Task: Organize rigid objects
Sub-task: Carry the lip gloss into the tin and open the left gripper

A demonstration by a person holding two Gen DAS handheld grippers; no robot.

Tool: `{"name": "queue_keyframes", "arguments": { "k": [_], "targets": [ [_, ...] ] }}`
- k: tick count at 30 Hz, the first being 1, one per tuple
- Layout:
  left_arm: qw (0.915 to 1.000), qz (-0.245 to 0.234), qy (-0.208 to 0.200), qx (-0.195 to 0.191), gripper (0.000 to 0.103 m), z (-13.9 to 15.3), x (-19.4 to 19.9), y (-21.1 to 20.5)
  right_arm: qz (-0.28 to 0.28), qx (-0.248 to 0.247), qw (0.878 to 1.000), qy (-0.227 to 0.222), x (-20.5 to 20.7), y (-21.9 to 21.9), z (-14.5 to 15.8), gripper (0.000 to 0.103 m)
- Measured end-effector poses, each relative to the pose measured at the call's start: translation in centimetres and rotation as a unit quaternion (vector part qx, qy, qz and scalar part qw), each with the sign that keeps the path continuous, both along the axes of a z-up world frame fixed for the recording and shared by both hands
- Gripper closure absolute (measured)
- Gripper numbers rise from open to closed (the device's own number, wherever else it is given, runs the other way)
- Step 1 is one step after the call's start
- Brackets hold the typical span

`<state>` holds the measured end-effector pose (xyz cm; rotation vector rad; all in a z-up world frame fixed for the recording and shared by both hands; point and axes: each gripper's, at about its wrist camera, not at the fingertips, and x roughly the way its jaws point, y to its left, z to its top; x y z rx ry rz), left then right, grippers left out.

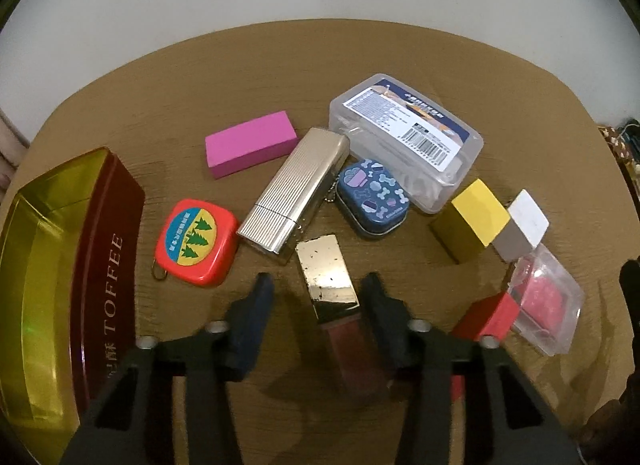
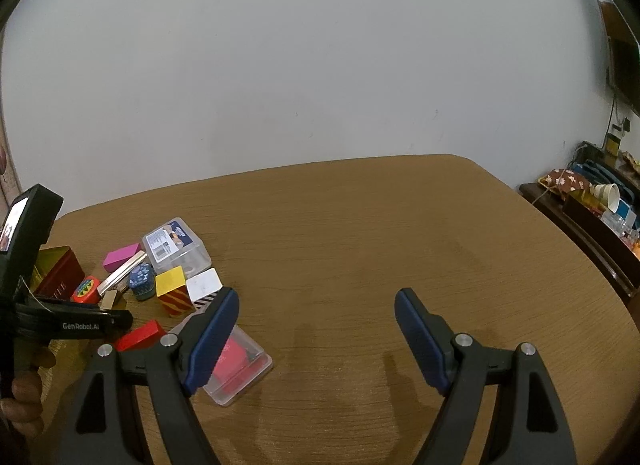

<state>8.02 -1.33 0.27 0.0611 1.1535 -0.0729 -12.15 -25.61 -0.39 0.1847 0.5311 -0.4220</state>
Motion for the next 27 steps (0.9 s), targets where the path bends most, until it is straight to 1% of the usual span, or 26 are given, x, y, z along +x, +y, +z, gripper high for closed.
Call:
{"name": "queue_keyframes", "arguments": {
  "k": [1, 2, 5, 7, 9, 11, 13, 14, 16, 17, 18, 19, 22, 23, 25, 27],
  "targets": [
    [1.0000, -0.002, 0.002, 0.001, 0.084, -0.1, 1.1, -0.2, 0.000, 0.000, 1.000, 0.000, 0.0, 0.0, 0.0, 0.020],
    [1.0000, -0.003, 0.003, 0.000, 0.086, -0.2, 1.1, 0.1, 0.000, 0.001, 1.000, 0.001, 0.1, 0.0, 0.0, 0.020],
    [0.9998, -0.002, 0.007, -0.021, 0.086, 1.1, 0.3, 0.4, 0.001, 0.003, 1.000, 0.002, 0.1, 0.0, -0.1, 0.020],
    [0.9996, 0.001, 0.001, -0.028, 0.086, 2.4, -0.3, 1.3, 0.001, 0.005, 1.000, 0.002, 0.1, 0.0, -0.1, 0.020],
    [0.9991, 0.006, -0.010, -0.040, 0.086, 4.5, -1.0, 2.8, -0.001, 0.004, 1.000, 0.003, 0.2, 0.0, -0.2, 0.020],
    [0.9986, 0.019, -0.023, -0.045, 0.086, 6.8, -1.8, 4.9, 0.000, 0.006, 1.000, 0.005, 0.2, 0.0, -0.3, 0.020],
    [0.9979, 0.035, -0.045, -0.031, 0.085, 9.0, -2.1, 7.3, -0.001, 0.005, 1.000, 0.006, 0.3, 0.0, -0.3, 0.020],
    [0.9974, 0.043, -0.053, -0.023, 0.085, 9.3, -2.1, 8.0, -0.001, 0.005, 1.000, 0.006, 0.3, 0.0, -0.3, 0.020],
    [0.9961, 0.068, -0.055, -0.012, 0.085, 10.2, -1.1, 11.1, -0.001, 0.005, 1.000, 0.006, 0.3, 0.1, -0.3, 0.020],
    [0.9951, 0.082, -0.055, -0.001, 0.086, 10.1, -0.5, 13.0, -0.002, 0.004, 1.000, 0.006, 0.2, 0.1, -0.3, 0.020],
    [0.9938, 0.098, -0.050, 0.013, 0.085, 9.1, 0.0, 14.6, -0.001, 0.003, 1.000, 0.006, 0.2, 0.1, -0.3, 0.020],
    [0.9929, 0.109, -0.043, 0.018, 0.086, 9.1, 0.5, 15.6, -0.001, 0.003, 1.000, 0.006, 0.2, 0.2, -0.3, 0.020],
    [0.9883, 0.149, -0.016, 0.026, 0.085, 6.9, 2.5, 19.6, 0.001, 0.002, 1.000, 0.007, 0.1, 0.1, -0.3, 0.020],
    [0.9873, 0.158, -0.005, 0.020, 0.086, 6.0, 2.9, 20.9, 0.002, 0.003, 1.000, 0.007, 0.1, 0.2, -0.3, 0.020],
    [0.9854, 0.168, -0.006, 0.026, 0.086, 4.5, 3.7, 21.5, 0.005, 0.004, 1.000, 0.009, 0.2, 0.1, -0.3, 0.020],
    [0.9860, 0.163, -0.007, 0.032, 0.085, 3.7, 3.9, 21.4, 0.007, 0.007, 1.000, 0.010, 0.3, 0.1, -0.3, 0.020]
  ]
}}
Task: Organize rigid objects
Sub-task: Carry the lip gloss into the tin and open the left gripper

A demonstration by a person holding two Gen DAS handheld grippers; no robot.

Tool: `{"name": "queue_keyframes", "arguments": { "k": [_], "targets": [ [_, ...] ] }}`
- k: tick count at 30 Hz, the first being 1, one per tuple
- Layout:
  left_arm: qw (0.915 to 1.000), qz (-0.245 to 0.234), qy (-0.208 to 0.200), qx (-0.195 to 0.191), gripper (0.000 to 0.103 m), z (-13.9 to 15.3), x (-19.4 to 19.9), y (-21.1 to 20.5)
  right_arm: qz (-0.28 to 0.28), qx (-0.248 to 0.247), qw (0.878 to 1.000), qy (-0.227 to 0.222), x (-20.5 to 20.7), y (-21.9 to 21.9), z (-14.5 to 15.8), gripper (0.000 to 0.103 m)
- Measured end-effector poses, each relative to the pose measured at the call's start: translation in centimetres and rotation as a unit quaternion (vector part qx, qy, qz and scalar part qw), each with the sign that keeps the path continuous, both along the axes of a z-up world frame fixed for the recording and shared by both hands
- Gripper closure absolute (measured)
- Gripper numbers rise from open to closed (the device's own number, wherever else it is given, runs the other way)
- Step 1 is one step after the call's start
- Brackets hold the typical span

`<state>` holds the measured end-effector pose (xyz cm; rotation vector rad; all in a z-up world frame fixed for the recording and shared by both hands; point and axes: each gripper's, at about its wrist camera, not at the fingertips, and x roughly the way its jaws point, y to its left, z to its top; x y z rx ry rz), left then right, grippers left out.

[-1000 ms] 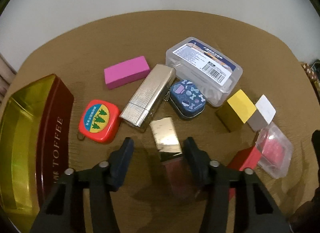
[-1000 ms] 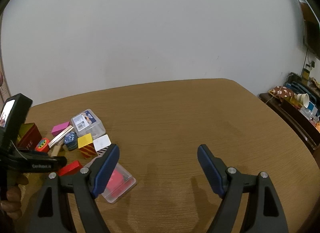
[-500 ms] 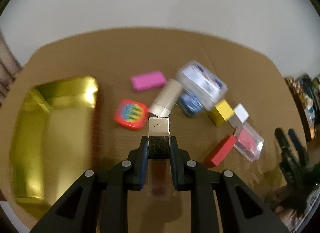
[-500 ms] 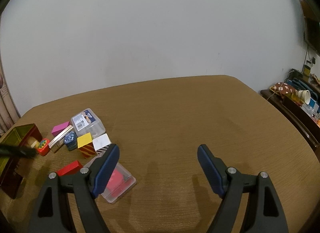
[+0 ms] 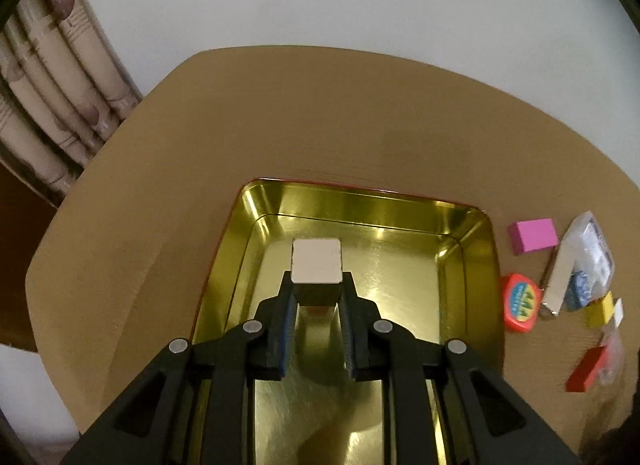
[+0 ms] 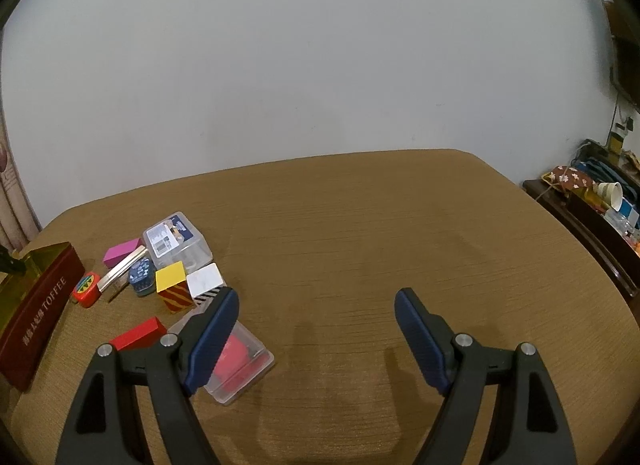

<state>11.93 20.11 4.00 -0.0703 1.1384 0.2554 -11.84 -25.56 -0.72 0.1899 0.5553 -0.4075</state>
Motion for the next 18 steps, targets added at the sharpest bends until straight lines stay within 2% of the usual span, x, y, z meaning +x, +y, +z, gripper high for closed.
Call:
{"name": "queue_keyframes", "arguments": {
  "k": [4, 6, 7, 8, 9, 10, 13, 18],
  "targets": [
    [0.9999, 0.000, 0.000, 0.011, 0.085, -1.3, 0.2, 0.0, 0.021, 0.027, 0.999, 0.008, 0.4, -0.6, -0.3, 0.020],
    [0.9990, -0.009, -0.021, 0.038, 0.082, -0.6, -0.3, -0.8, 0.051, 0.053, 0.997, 0.008, 0.4, -1.0, -0.4, 0.020],
    [0.9975, -0.018, -0.037, 0.057, 0.076, -0.2, -0.3, -1.4, 0.063, 0.059, 0.996, 0.008, 0.4, -1.1, -0.4, 0.020],
    [0.9963, -0.026, -0.048, 0.067, 0.061, 0.1, -0.2, -1.6, 0.078, 0.059, 0.995, 0.012, 0.5, -1.0, -0.3, 0.020],
    [0.9955, -0.033, -0.053, 0.071, 0.051, 0.5, -0.1, -1.8, 0.089, 0.046, 0.995, 0.023, 0.7, -0.7, -0.2, 0.020],
    [0.9951, -0.039, -0.059, 0.069, 0.037, 0.9, -0.2, -2.0, 0.096, 0.031, 0.994, 0.031, 0.8, -0.5, -0.1, 0.020],
    [0.9912, -0.056, -0.089, 0.080, 0.032, 2.4, -0.7, -2.6, 0.143, -0.011, 0.988, 0.058, 1.3, 0.7, 0.1, 0.020],
    [0.9909, -0.052, -0.111, 0.056, 0.027, 5.0, -1.9, -1.5, 0.237, -0.085, 0.961, 0.115, 3.2, 3.4, -0.4, 0.020]
  ]
}}
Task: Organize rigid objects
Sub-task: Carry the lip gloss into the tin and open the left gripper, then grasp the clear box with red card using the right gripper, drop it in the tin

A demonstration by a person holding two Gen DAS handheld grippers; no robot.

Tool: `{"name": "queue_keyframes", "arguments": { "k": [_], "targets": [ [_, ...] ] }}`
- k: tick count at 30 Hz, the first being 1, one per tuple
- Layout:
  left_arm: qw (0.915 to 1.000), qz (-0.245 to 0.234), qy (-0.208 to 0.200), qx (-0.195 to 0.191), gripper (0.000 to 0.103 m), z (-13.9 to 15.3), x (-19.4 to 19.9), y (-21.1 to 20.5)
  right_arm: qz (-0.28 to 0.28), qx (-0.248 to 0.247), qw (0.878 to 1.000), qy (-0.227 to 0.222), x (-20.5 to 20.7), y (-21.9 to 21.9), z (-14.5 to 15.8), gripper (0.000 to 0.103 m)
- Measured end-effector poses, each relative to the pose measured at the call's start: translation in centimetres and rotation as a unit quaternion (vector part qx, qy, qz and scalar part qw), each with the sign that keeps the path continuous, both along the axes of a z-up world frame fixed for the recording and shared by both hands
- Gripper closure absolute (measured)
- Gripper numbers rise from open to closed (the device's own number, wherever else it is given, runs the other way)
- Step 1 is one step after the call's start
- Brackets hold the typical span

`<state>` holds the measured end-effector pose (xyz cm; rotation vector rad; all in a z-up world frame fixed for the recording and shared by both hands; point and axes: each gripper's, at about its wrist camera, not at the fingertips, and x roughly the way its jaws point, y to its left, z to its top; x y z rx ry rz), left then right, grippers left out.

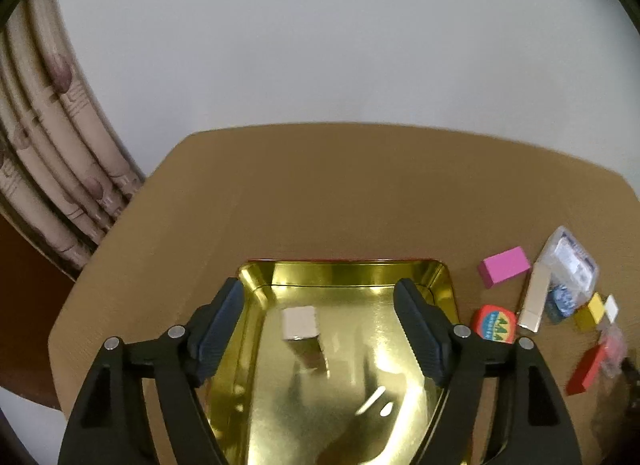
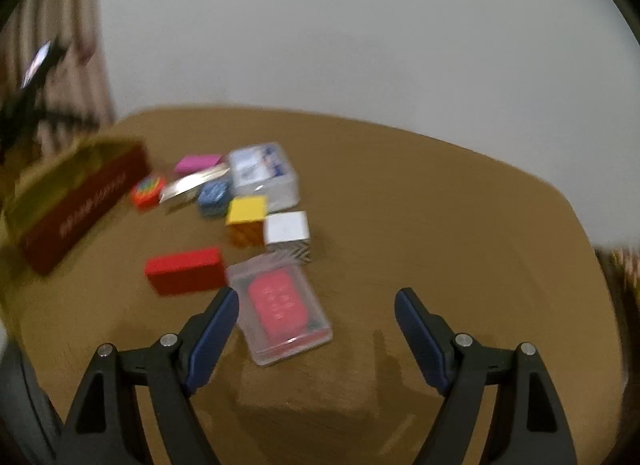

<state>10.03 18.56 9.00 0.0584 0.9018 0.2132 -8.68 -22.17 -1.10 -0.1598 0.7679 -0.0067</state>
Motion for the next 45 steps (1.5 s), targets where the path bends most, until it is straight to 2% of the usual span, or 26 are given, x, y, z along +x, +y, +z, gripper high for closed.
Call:
{"name": "queue_keyframes", "arguments": {
  "k": [4, 7, 9, 11, 13, 15, 19, 23, 27, 31, 34, 39, 42, 45],
  "targets": [
    [0.9995, 0.026, -0.019, -0.008, 0.021, 2.3, -2.8, 1.0, 0.077, -0.049, 0.995, 0.043, 1.9, 2.0, -0.5, 0.020],
    [0.9982, 0.051, -0.019, -0.025, 0.018, 3.3, -5.5, 1.9, 0.083, -0.061, 0.992, 0.072, 3.4, 2.4, -1.6, 0.020],
    [0.9972, 0.055, -0.027, -0.042, 0.018, 3.8, -7.5, 2.2, 0.090, -0.052, 0.991, 0.089, 4.1, 2.1, -2.2, 0.020],
    [0.9970, 0.061, -0.028, -0.040, 0.018, 4.0, -9.2, 2.1, 0.085, -0.051, 0.990, 0.102, 4.8, 2.0, -2.7, 0.020],
    [0.9968, 0.057, -0.024, -0.049, 0.018, 3.7, -10.8, 1.5, 0.085, -0.022, 0.989, 0.119, 5.5, 1.5, -3.1, 0.021],
    [0.9973, 0.051, -0.022, -0.049, 0.018, 2.8, -12.1, 0.6, 0.083, 0.013, 0.988, 0.133, 5.9, 0.8, -3.2, 0.028],
    [0.9976, 0.035, -0.007, -0.060, 0.018, 1.9, -13.7, -1.1, 0.083, 0.008, 0.987, 0.137, 5.6, 1.4, -3.0, 0.049],
    [0.9975, 0.023, 0.006, -0.067, 0.018, 1.0, -14.2, -2.9, 0.065, 0.002, 0.987, 0.144, 5.5, 1.7, -2.8, 0.049],
    [0.9983, 0.013, -0.002, -0.057, 0.018, 1.5, -15.2, -3.9, 0.052, 0.013, 0.989, 0.141, 4.2, 1.6, -2.1, 0.049],
    [0.9978, 0.024, -0.018, -0.059, 0.017, 2.3, -16.9, -3.8, 0.055, 0.027, 0.991, 0.117, 1.9, 1.4, 1.0, 0.049],
    [0.9958, 0.041, -0.025, -0.079, 0.017, 2.4, -18.2, -3.1, 0.080, 0.037, 0.992, 0.091, 1.8, 4.0, 4.5, 0.049],
    [0.9937, 0.062, -0.026, -0.090, 0.016, 1.9, -20.4, -1.9, 0.152, 0.093, 0.982, 0.063, 5.9, 11.2, 9.4, 0.049],
    [0.9934, 0.076, -0.028, -0.081, 0.016, 1.5, -21.6, -1.1, 0.188, 0.127, 0.972, 0.061, 9.4, 16.6, 10.4, 0.049],
    [0.9916, 0.089, -0.027, -0.090, 0.016, 1.1, -22.8, 0.4, 0.206, 0.123, 0.967, 0.079, 13.3, 21.9, 9.1, 0.049]
  ]
}}
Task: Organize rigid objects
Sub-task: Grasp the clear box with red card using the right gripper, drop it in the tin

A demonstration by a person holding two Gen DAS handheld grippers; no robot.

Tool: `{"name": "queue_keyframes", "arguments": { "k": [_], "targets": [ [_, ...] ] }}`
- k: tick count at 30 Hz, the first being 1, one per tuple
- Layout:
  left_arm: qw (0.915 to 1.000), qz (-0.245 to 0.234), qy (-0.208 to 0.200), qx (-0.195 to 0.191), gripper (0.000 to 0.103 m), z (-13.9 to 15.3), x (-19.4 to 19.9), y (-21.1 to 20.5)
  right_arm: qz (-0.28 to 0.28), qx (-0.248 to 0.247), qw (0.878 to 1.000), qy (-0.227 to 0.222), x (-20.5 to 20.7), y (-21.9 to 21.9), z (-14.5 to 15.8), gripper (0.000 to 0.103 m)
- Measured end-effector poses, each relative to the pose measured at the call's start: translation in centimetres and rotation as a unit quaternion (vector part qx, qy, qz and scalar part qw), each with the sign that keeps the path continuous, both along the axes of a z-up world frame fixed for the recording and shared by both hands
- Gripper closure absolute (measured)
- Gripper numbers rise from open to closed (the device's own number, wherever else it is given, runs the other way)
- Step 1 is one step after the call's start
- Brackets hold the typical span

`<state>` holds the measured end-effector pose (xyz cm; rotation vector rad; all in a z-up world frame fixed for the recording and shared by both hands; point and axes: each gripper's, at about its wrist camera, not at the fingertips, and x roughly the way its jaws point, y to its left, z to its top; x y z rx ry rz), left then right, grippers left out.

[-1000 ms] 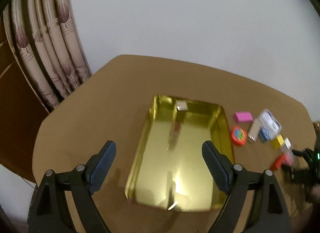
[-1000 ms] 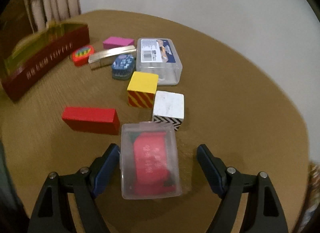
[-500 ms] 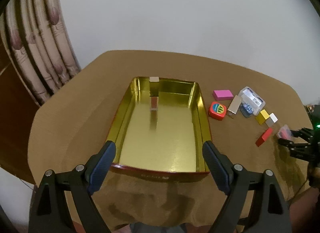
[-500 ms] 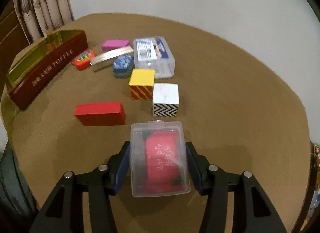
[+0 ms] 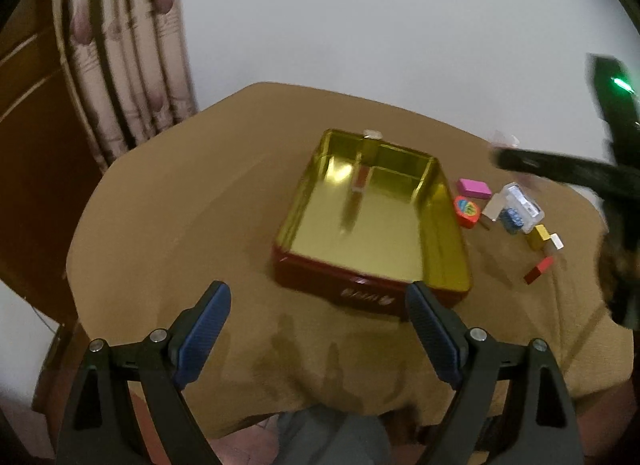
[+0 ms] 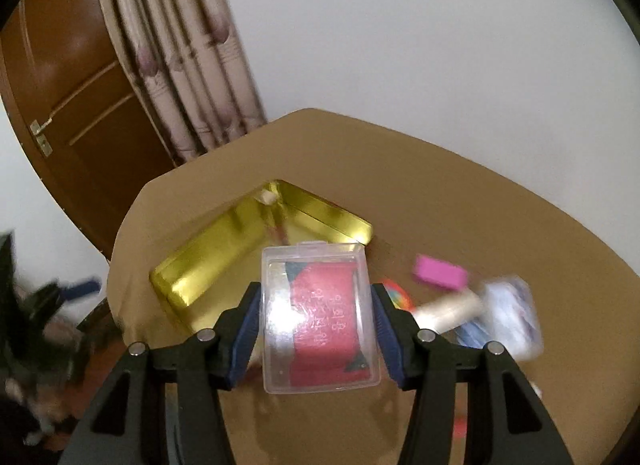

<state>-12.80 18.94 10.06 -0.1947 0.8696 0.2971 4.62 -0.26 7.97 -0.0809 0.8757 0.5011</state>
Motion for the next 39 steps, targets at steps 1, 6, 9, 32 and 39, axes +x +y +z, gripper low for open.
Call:
{"name": "queue_keyframes", "arguments": {
  "k": [1, 6, 9, 32, 39],
  "targets": [
    [1.0000, 0.003, 0.001, -0.004, 0.016, -0.2, -0.4, 0.6, 0.005, -0.002, 1.000, 0.007, 0.8, 1.3, -0.6, 0.049],
    [0.9997, 0.018, 0.009, -0.010, 0.016, -1.1, -1.4, 3.2, 0.027, -0.034, 0.999, 0.029, 3.4, 7.5, -3.4, 0.049],
    [0.9989, 0.028, 0.018, -0.032, 0.016, -1.9, -1.5, 4.5, 0.020, -0.044, 0.999, 0.025, 4.7, 8.7, -3.5, 0.049],
    [0.9989, -0.010, 0.044, -0.016, 0.016, -3.7, -1.3, 2.0, -0.046, -0.071, 0.992, 0.098, 10.2, 8.5, -9.6, 0.048],
    [0.9990, -0.028, 0.032, 0.011, 0.016, -2.7, -1.5, 0.3, -0.070, -0.085, 0.992, 0.061, 9.6, 7.2, -7.7, 0.046]
  ]
}}
